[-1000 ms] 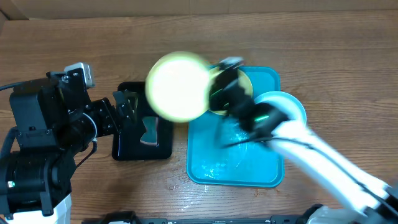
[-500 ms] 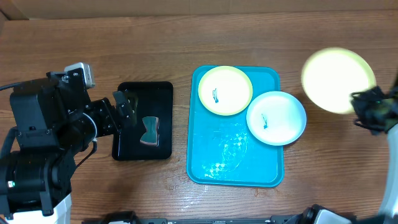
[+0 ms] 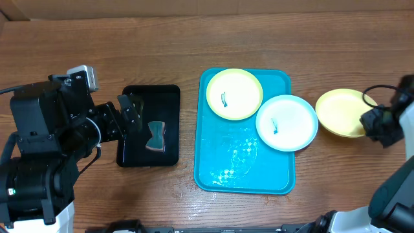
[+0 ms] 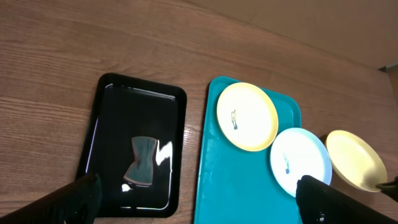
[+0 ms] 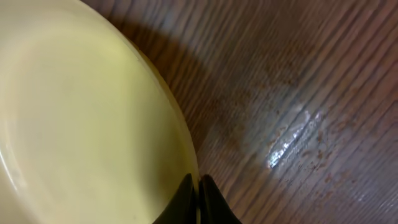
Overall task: Clean dirty plates on tray and stack at the side
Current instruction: 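Set the yellow plate on the table right of the teal tray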
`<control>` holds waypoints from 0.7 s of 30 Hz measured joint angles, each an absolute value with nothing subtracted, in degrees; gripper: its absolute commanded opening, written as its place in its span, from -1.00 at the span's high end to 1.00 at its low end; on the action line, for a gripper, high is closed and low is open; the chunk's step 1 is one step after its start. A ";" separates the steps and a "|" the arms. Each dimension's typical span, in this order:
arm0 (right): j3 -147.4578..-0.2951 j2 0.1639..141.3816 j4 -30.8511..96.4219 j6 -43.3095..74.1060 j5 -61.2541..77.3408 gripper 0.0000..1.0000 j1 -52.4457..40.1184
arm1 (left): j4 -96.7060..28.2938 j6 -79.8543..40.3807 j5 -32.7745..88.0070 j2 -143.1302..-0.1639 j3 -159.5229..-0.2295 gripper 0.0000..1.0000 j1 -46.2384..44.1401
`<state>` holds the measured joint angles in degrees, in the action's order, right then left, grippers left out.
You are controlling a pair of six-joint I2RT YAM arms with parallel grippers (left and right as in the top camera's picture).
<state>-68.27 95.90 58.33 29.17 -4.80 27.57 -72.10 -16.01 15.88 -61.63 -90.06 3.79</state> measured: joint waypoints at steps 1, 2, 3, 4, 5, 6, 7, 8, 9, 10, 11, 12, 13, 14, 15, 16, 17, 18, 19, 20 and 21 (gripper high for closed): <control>-68.07 95.90 57.91 29.08 -5.85 0.92 26.50 | -72.07 -16.01 15.88 -61.63 -90.06 -1.00 3.79; -67.79 95.90 57.52 29.12 -6.72 0.92 25.45 | -72.07 -16.01 15.88 -61.63 -90.06 -1.00 3.79; -67.53 95.90 57.17 29.12 -7.14 0.92 24.75 | -72.07 -16.01 15.88 -61.63 -90.06 -1.00 3.79; -66.85 95.90 56.18 29.10 -7.90 0.91 23.55 | -72.07 -16.01 15.88 -61.63 -90.06 -0.99 3.79; -66.30 95.90 55.44 29.12 -8.21 0.91 22.90 | -72.10 -16.01 15.88 -61.63 -90.06 -0.99 3.79; -65.49 95.90 54.33 29.12 -8.56 0.92 22.09 | -72.05 -16.01 15.86 -61.63 -90.06 -1.00 3.79; -64.55 95.90 53.01 29.08 -8.95 0.92 21.43 | -72.07 -16.01 15.88 -61.63 -90.06 -1.00 3.79; -63.51 95.90 51.96 29.15 -9.21 0.92 20.80 | -72.10 -16.01 15.88 -61.63 -90.06 -1.00 3.79; -62.72 95.90 51.48 29.17 -9.28 0.92 20.38 | -72.07 -16.01 15.88 -61.63 -90.06 -1.00 3.79; -62.17 95.90 51.27 29.19 -9.23 0.92 20.05 | -72.07 -16.01 15.88 -61.63 -90.06 -1.00 3.79; -61.89 95.90 51.00 29.12 -9.08 0.92 19.86 | -72.10 -16.01 15.88 -61.63 -90.06 -0.99 3.79; -61.89 95.90 50.78 28.67 -8.88 0.92 19.90 | -72.10 -16.01 15.88 -61.63 -90.06 -1.00 3.79; -61.89 95.90 50.59 28.27 -8.71 0.92 20.03 | -72.07 -16.01 15.88 -61.63 -90.06 -0.99 3.79; -61.89 95.90 50.50 27.46 -8.08 0.92 20.29 | -72.10 -16.01 15.88 -61.63 -90.06 -1.00 3.79; -61.89 95.90 50.52 26.89 -7.53 0.92 20.45 | -72.10 -16.01 15.88 -61.63 -90.06 -1.00 3.79; -61.89 95.90 50.68 26.06 -6.61 0.86 20.64 | -72.10 -16.01 15.88 -61.63 -90.06 -1.00 3.79; -61.89 95.90 50.87 25.47 -6.07 0.70 20.75 | -72.10 -16.01 15.88 -61.63 -90.06 -1.00 3.79; -61.89 95.90 51.24 24.88 -5.26 0.37 20.73 | -72.10 -16.01 15.88 -61.63 -90.06 -1.00 3.79; -61.87 95.90 51.68 24.49 -4.78 0.15 20.62 | -72.10 -16.01 15.88 -61.63 -90.06 -1.00 3.79; -61.80 95.90 52.07 24.10 -4.10 0.05 20.40 | -72.07 -16.01 15.88 -61.63 -90.06 -1.00 3.79; -61.76 95.90 52.40 23.66 -3.70 0.03 20.14 | -72.10 -16.01 15.88 -61.63 -90.06 -1.00 3.79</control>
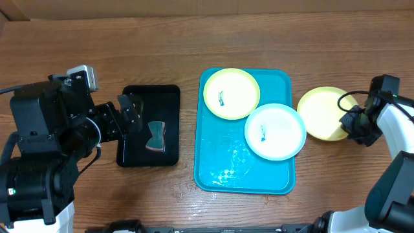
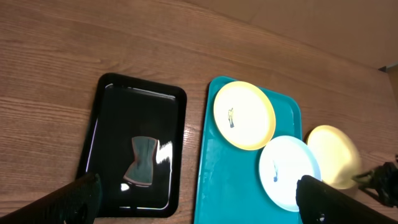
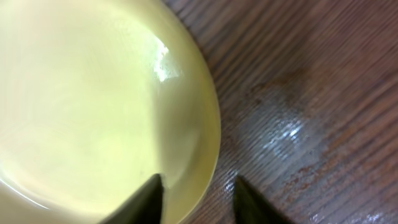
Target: Clean dirty plates on tray and stack at the side
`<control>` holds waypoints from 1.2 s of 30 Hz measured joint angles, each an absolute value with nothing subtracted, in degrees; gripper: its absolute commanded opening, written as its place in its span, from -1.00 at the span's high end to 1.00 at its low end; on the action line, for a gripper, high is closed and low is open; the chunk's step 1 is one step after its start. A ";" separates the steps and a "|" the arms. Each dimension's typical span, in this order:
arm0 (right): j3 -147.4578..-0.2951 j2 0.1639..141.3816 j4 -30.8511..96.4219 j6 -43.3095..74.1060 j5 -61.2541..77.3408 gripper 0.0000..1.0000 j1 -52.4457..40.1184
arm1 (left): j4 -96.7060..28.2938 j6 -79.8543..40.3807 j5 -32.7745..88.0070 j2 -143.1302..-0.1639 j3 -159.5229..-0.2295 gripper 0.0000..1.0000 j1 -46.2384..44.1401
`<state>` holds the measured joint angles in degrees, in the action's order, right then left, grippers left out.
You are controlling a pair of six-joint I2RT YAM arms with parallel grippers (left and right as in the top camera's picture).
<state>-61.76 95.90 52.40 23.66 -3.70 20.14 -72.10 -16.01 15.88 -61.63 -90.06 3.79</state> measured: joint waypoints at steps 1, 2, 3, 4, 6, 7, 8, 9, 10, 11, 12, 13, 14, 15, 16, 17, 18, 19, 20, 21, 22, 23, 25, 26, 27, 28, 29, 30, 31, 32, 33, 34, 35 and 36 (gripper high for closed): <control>-61.76 95.90 52.73 23.46 -3.31 0.03 19.86 | -72.07 -16.01 15.88 -61.63 -90.06 -1.00 3.79; -61.76 95.90 53.21 23.40 -2.87 0.06 19.70 | -72.07 -16.01 15.88 -61.63 -90.06 -0.99 3.79; -61.76 95.90 53.69 23.31 -2.24 0.10 19.42 | -72.07 -16.01 15.88 -61.63 -90.06 -1.00 3.79; -61.76 95.90 54.08 23.09 -1.58 0.12 19.40 | -72.07 -16.01 15.88 -61.63 -90.06 -1.00 3.79; -61.80 95.83 54.00 21.91 1.04 0.18 19.40 | -72.10 -16.01 15.88 -61.63 -90.06 -1.00 3.79; -61.93 95.74 53.52 20.93 2.81 0.24 19.40 | -72.10 -16.01 15.88 -61.63 -90.06 -1.00 3.79; -62.26 95.64 52.82 19.25 5.15 0.31 19.42 | -72.07 -16.01 15.88 -61.63 -90.06 -1.00 3.79; -62.94 95.61 51.88 17.12 8.08 0.35 19.40 | -72.07 -16.01 15.86 -61.63 -90.06 -1.00 3.79; -63.72 95.61 50.87 15.38 10.70 0.35 19.33 | -72.07 -16.01 15.88 -61.63 -90.06 -0.99 3.79; -64.49 95.55 49.56 13.76 13.10 0.35 19.07 | -72.07 -16.01 15.88 -61.63 -90.06 -0.99 3.79; -65.43 95.39 47.31 11.64 15.86 0.35 18.31 | -72.07 -16.01 15.88 -61.63 -90.06 -1.00 3.79; -65.63 95.26 46.85 11.22 16.43 0.35 18.04 | -72.07 -16.01 15.88 -61.63 -90.06 -0.99 3.79; -65.84 95.04 44.95 10.24 17.26 0.35 16.78 | -72.07 -16.01 15.88 -61.63 -90.06 -0.99 3.79; -65.91 94.98 44.07 9.63 17.52 0.35 15.70 | -72.10 -16.01 15.88 -61.63 -90.06 -1.00 3.79; -65.91 94.98 42.54 9.10 17.43 0.33 13.85 | -72.07 -16.01 15.88 -61.63 -90.06 -1.00 3.79; -65.91 95.04 40.97 8.60 16.88 0.28 11.51 | -72.10 -16.01 15.88 -61.63 -90.06 -1.00 3.79; -65.91 95.18 39.38 8.36 15.77 0.25 8.91 | -72.07 -16.01 15.88 -61.63 -90.06 -1.00 3.79; -65.91 95.42 37.78 8.14 14.52 0.23 6.68 | -72.07 -16.01 15.88 -61.63 -90.06 -0.99 3.79; -65.95 95.74 36.03 8.10 13.21 0.23 4.62 | -72.10 -16.01 15.88 -61.63 -90.06 -1.00 3.79; -66.02 96.53 33.91 7.94 11.81 0.22 2.35 | -72.07 -16.01 15.88 -61.63 -90.06 -0.99 3.79; -66.08 97.34 32.25 7.88 10.55 0.21 0.89 | -72.07 -16.01 15.88 -61.63 -90.06 -1.00 3.79; -66.22 98.67 30.50 7.84 9.04 0.17 -0.49 | -72.10 -16.01 15.88 -61.63 -90.06 -1.00 3.79; -66.26 101.45 27.77 7.75 6.33 0.14 -1.83 | -72.07 -16.01 15.88 -61.63 -90.06 -0.99 3.79; -66.26 102.76 26.59 7.66 5.26 0.14 -1.98 | -72.10 -16.01 15.88 -61.63 -90.06 -1.00 3.79; -66.26 104.07 25.65 7.66 4.34 0.14 -2.00 | -72.07 -16.01 15.88 -61.63 -90.06 -1.00 3.79; -66.28 105.45 24.97 7.62 3.42 0.14 -1.93 | -72.10 -16.01 15.88 -61.63 -90.06 -1.00 3.79; -66.28 106.80 24.23 7.64 2.70 0.14 -1.87 | -72.07 -16.01 15.88 -61.63 -90.06 -0.99 3.79; -66.28 107.74 23.73 7.66 2.42 0.15 -1.85 | -72.10 -16.01 15.88 -61.63 -90.06 -1.00 3.79; -66.26 108.64 23.11 7.62 2.39 0.16 -1.80 | -72.10 -16.01 15.88 -61.63 -90.06 -0.99 3.79; -66.26 109.34 22.37 7.64 2.55 0.22 -1.80 | -72.07 -16.01 15.88 -61.63 -90.06 -1.00 3.79; -66.26 109.78 22.02 7.64 2.74 0.30 -1.80 | -72.10 -16.01 15.88 -61.63 -90.06 -1.00 3.79; -66.26 110.41 21.71 7.51 3.07 0.39 -1.80 | -72.07 -16.01 15.88 -61.63 -90.06 -1.00 3.79; -66.26 110.67 21.67 7.70 3.31 0.50 -1.83 | -72.07 -16.01 15.86 -61.63 -90.06 -0.99 3.79; -66.26 110.93 21.58 7.79 3.66 0.60 -1.89 | -72.07 -16.01 15.88 -61.63 -90.06 -0.99 3.79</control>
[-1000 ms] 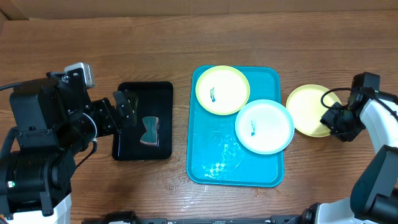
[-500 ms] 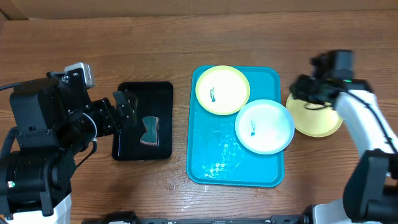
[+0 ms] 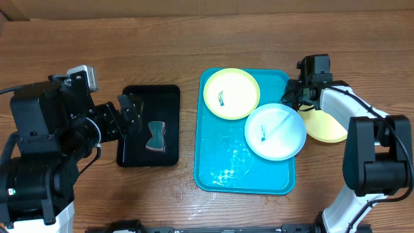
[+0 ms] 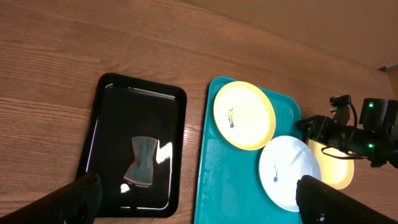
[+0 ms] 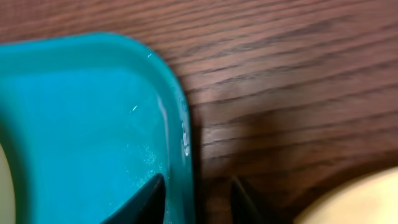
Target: Clean dirty plates on tray and stack at the side
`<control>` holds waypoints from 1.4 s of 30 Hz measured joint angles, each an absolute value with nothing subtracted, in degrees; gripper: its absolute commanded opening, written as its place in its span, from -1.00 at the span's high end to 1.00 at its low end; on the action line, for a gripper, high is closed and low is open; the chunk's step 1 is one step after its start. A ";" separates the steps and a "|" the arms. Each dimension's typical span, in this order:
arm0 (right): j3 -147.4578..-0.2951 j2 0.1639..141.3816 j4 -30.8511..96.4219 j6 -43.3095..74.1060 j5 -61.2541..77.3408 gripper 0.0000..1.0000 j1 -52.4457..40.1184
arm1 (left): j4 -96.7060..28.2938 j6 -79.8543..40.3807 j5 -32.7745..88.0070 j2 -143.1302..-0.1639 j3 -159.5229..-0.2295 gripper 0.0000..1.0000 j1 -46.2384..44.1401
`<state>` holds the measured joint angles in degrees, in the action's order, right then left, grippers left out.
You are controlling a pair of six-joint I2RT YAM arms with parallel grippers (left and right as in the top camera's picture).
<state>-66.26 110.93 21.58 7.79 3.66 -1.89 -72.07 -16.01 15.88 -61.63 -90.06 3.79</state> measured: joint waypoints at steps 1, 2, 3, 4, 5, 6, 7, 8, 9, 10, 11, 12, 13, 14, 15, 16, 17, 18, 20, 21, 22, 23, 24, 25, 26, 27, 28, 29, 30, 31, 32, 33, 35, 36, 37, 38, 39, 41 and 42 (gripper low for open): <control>-66.26 111.04 21.63 7.86 3.92 0.64 -1.91 | -72.10 -16.01 15.88 -61.63 -90.06 -1.00 3.79; -66.26 111.09 21.63 7.90 4.14 0.67 -1.91 | -72.10 -16.01 15.88 -61.63 -90.06 -0.99 3.79; -66.26 111.09 21.67 7.94 4.25 0.70 -1.98 | -72.07 -16.01 15.88 -61.63 -90.06 -1.00 3.79; -66.26 111.09 21.65 8.23 4.43 0.72 -1.98 | -72.07 -16.01 15.88 -61.63 -90.06 -0.99 3.79; -66.26 111.09 21.69 8.95 4.43 0.73 -2.00 | -72.07 -16.01 15.88 -61.63 -90.06 -1.00 3.79; -66.26 111.09 21.74 9.78 4.54 0.74 -2.02 | -72.07 -16.01 15.88 -61.63 -90.06 -1.00 3.79; -66.26 111.09 21.78 10.57 4.60 0.75 -2.02 | -72.07 -16.01 15.88 -61.63 -90.06 -1.00 3.79; -66.26 111.09 21.76 11.60 4.64 0.79 -2.02 | -72.10 -16.01 15.88 -61.63 -90.06 -1.00 3.79; -66.26 111.09 21.74 12.49 4.69 0.82 -2.02 | -72.10 -16.01 15.88 -61.63 -90.06 -1.00 3.79; -66.26 111.09 21.78 13.43 4.69 0.84 -2.02 | -72.07 -16.01 15.86 -61.63 -90.06 -0.99 3.79; -66.28 111.09 21.71 14.11 4.73 0.88 -2.02 | -72.10 -16.01 15.88 -61.63 -90.06 -1.00 3.79; -66.26 111.09 21.67 14.83 4.95 0.92 -2.02 | -72.07 -16.01 15.88 -61.63 -90.06 -1.00 3.79; -66.26 111.07 21.65 15.46 5.17 0.92 -1.96 | -72.07 -16.01 15.88 -61.63 -90.06 -1.00 3.79; -66.28 111.07 21.69 16.34 5.43 0.92 -1.91 | -72.07 -16.01 15.88 -61.63 -90.06 -0.99 3.79; -66.28 111.07 21.69 17.19 5.76 0.92 -1.87 | -72.07 -16.01 15.88 -61.63 -90.06 -1.00 3.79; -66.28 111.07 21.67 18.33 6.07 0.92 -1.87 | -72.07 -16.01 15.88 -61.63 -90.06 -0.99 3.79; -66.28 111.07 21.67 19.73 6.61 0.92 -1.91 | -72.07 -16.01 15.88 -61.63 -90.06 -1.00 3.79; -66.28 111.07 21.71 20.64 7.03 0.92 -1.96 | -72.07 -16.01 15.88 -61.63 -90.06 -1.00 3.79; -66.28 111.07 21.69 22.06 7.40 0.92 -2.26 | -72.07 -16.01 15.88 -61.63 -90.06 -1.00 3.79; -66.28 111.07 21.61 22.74 7.46 0.92 -2.57 | -72.07 -16.01 15.88 -61.63 -90.06 -1.00 3.79; -66.28 111.07 21.61 23.27 7.46 0.92 -2.94 | -72.10 -16.01 15.88 -61.63 -90.06 -1.00 3.79; -66.28 111.07 21.45 23.62 7.42 0.92 -3.42 | -72.07 -16.01 15.88 -61.63 -90.06 -1.00 3.79; -66.28 111.07 21.37 23.86 7.40 0.92 -3.92 | -72.07 -16.01 15.88 -61.63 -90.06 -1.00 3.79; -66.28 111.07 21.26 24.05 7.31 0.92 -4.36 | -72.07 -16.01 15.88 -61.63 -90.06 -0.99 3.79; -66.28 111.07 21.17 24.01 7.14 0.92 -4.95 | -72.07 -16.01 15.88 -61.63 -90.06 -1.00 3.79; -66.28 111.07 21.04 23.94 7.03 0.92 -5.32 | -72.07 -16.01 15.88 -61.63 -90.06 -0.99 3.79; -66.28 111.07 20.82 23.59 6.98 0.92 -5.74 | -72.07 -16.01 15.88 -61.63 -90.06 -1.00 3.79; -66.28 111.07 20.51 22.83 6.98 0.92 -6.09 | -72.07 -16.01 15.88 -61.63 -90.06 -1.00 3.79; -66.28 111.07 20.10 21.41 7.01 0.92 -6.39 | -72.07 -16.01 15.88 -61.63 -90.06 -1.00 3.79; -66.28 111.07 19.73 20.21 7.01 0.92 -6.57 | -72.10 -16.01 15.88 -61.63 -90.06 -0.99 3.79; -66.28 111.07 19.46 19.07 7.03 0.91 -6.74 | -72.10 -16.01 15.88 -61.63 -90.06 -1.00 3.79; -66.28 111.07 19.22 17.69 7.03 0.92 -6.85 | -72.07 -16.01 15.88 -61.63 -90.06 -1.00 3.79; -66.28 111.07 18.90 15.55 7.07 0.92 -6.87 | -72.10 -16.01 15.88 -61.63 -90.06 -1.00 3.79; -66.28 111.07 18.76 13.85 7.14 0.92 -6.85 | -72.07 -16.01 15.88 -61.63 -90.06 -1.00 3.79; -66.28 111.07 18.63 13.17 7.18 0.92 -6.87 | -72.10 -16.01 15.88 -61.63 -90.06 -1.00 3.79; -66.28 111.07 18.37 11.92 7.33 0.91 -6.87 | -72.07 -16.01 15.88 -61.63 -90.06 -1.00 3.79; -66.28 111.07 18.00 10.37 7.60 0.91 -6.85 | -72.10 -16.01 15.88 -61.63 -90.06 -1.00 3.79; -66.28 111.07 16.78 7.07 9.47 0.91 -6.92 | -72.07 -16.01 15.88 -61.63 -90.06 -1.00 3.79; -66.28 111.07 16.49 5.91 10.07 0.91 -7.20 | -72.10 -16.01 15.88 -61.63 -90.06 -1.00 3.79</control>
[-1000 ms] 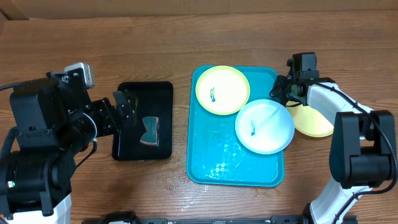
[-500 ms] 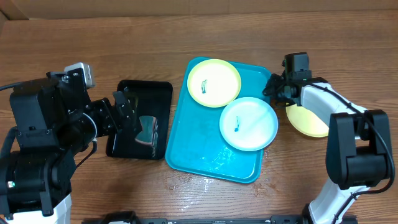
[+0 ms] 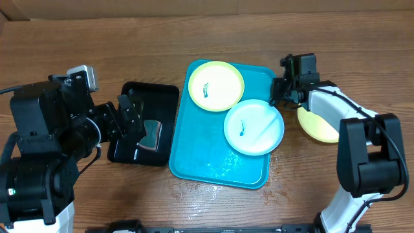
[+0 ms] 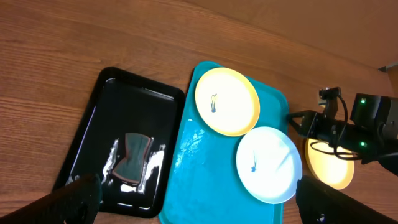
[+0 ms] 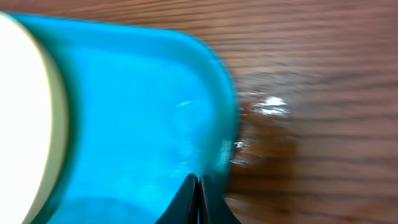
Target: Clean dirty plates on tray and stack at the side
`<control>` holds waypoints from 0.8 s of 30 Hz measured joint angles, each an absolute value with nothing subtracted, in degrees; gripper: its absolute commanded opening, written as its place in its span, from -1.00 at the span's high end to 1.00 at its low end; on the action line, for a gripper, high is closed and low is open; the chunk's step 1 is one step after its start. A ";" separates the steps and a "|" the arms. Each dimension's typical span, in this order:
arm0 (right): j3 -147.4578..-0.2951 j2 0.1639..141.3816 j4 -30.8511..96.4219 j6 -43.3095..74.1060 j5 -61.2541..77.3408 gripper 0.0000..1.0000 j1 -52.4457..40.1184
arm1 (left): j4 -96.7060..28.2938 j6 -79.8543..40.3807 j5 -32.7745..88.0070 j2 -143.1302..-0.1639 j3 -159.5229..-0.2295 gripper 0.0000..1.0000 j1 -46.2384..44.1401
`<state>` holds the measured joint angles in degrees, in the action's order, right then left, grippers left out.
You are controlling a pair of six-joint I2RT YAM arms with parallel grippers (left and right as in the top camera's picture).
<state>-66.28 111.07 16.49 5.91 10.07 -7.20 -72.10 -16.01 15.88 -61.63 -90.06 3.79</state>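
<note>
A teal tray [image 3: 207,155] lies askew mid-table and carries a dirty yellow plate [image 3: 215,85] and a dirty white plate [image 3: 253,127], each with a dark smear. My right gripper [image 3: 278,90] is shut on the tray's right rim near its far corner; the right wrist view shows the gripper [image 5: 197,182] closed on the teal tray [image 5: 137,124]. A clean yellow plate [image 3: 318,126] rests on the table right of the tray, partly under my right arm. My left gripper [image 3: 129,113] hangs open above the black tray [image 3: 155,97].
The black tray holds a sponge [image 3: 150,135] and its right side touches the teal tray's left edge. My left gripper [image 4: 198,182] looks down on both trays from high up. Bare wood lies along the table's front and back.
My right gripper was open at the teal tray's far right corner and is now shut on its rim. The tray and its plates have shifted left and turned, knocking the black tray askew.
My right gripper was shut on the clean yellow plate's rim at the far right. Then the plate lay nearer the tray and the gripper was open beside it. Then the gripper stood open at the tray's corner. Now it grips the rim and the tray sits further left.
</note>
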 measured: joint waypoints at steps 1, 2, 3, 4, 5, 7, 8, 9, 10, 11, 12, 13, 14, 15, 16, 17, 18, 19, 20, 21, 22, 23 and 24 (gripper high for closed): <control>-66.28 111.07 16.12 4.78 10.61 0.90 -7.57 | -72.10 -16.01 15.88 -61.63 -90.06 -0.99 3.79; -66.28 111.09 15.55 3.44 11.18 0.88 -8.16 | -72.10 -16.01 15.88 -61.63 -90.06 -1.00 3.79; -66.28 111.07 15.05 2.52 11.60 0.88 -8.80 | -72.10 -16.01 15.88 -61.63 -90.06 -1.00 3.79; -66.28 111.07 14.66 1.52 11.88 0.88 -9.65 | -72.07 -16.01 15.88 -61.63 -90.06 -1.00 3.79; -66.28 111.07 14.52 0.86 12.08 0.82 -10.59 | -72.10 -16.01 15.88 -61.63 -90.06 -1.00 3.79; -66.28 111.09 14.50 -0.05 12.03 0.76 -11.92 | -72.10 -16.01 15.88 -61.63 -90.06 -1.00 3.79; -66.28 111.09 14.66 -0.10 12.05 0.70 -12.51 | -72.10 -16.01 15.88 -61.63 -90.06 -0.99 3.79; -66.28 111.07 14.90 -0.05 12.05 0.68 -12.93 | -72.10 -16.01 15.88 -61.63 -90.06 -1.00 3.79; -66.28 111.07 15.44 0.36 12.08 0.61 -13.21 | -72.07 -16.01 15.88 -61.63 -90.06 -0.99 3.79; -66.28 110.96 16.03 1.13 12.19 0.53 -13.28 | -72.10 -16.01 15.88 -61.63 -90.06 -1.00 3.79; -66.28 110.61 17.10 1.91 12.32 0.53 -13.13 | -72.10 -16.01 15.88 -61.63 -90.06 -0.99 3.79; -66.28 109.93 18.00 2.35 12.56 0.53 -12.86 | -72.12 -16.01 15.88 -61.63 -90.06 -0.99 3.79; -66.28 109.10 18.90 2.79 12.78 0.53 -12.64 | -72.10 -16.01 15.88 -61.63 -90.06 -1.00 3.79; -66.28 106.74 20.86 3.44 13.10 0.53 -12.23 | -72.10 -16.01 15.88 -61.63 -90.06 -1.00 3.79; -66.32 105.54 21.65 3.73 13.37 0.53 -12.01 | -72.12 -16.01 15.88 -61.63 -90.06 -1.00 3.79; -66.48 102.63 24.10 4.34 13.65 0.53 -11.84 | -72.12 -16.01 15.86 -61.63 -90.06 -1.00 3.79; -66.72 99.44 26.44 4.82 14.00 0.54 -11.64 | -72.10 -16.01 15.88 -61.63 -90.06 -1.00 3.79; -67.00 96.82 28.56 5.28 14.17 0.53 -11.60 | -72.10 -16.01 15.88 -61.63 -90.06 -1.00 3.79; -67.66 93.54 31.70 5.82 14.39 0.53 -11.62 | -72.12 -16.01 15.88 -61.63 -90.06 -1.00 3.79; -68.23 89.84 35.00 6.52 14.66 0.54 -11.75 | -72.10 -16.01 15.88 -61.63 -90.06 -1.00 3.79; -69.01 85.91 40.05 7.51 14.87 0.53 -11.86 | -72.12 -16.01 15.88 -61.63 -90.06 -1.00 3.79; -69.54 83.13 44.47 8.29 15.00 0.53 -12.08 | -72.10 -16.01 15.88 -61.63 -90.06 -1.00 3.79; -69.82 81.19 47.40 9.10 15.09 0.53 -12.10 | -72.10 -16.01 15.88 -61.63 -90.06 -1.00 3.79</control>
<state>-69.82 81.19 47.40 9.10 15.09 -12.10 -72.10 -16.01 15.88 -61.63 -90.06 3.79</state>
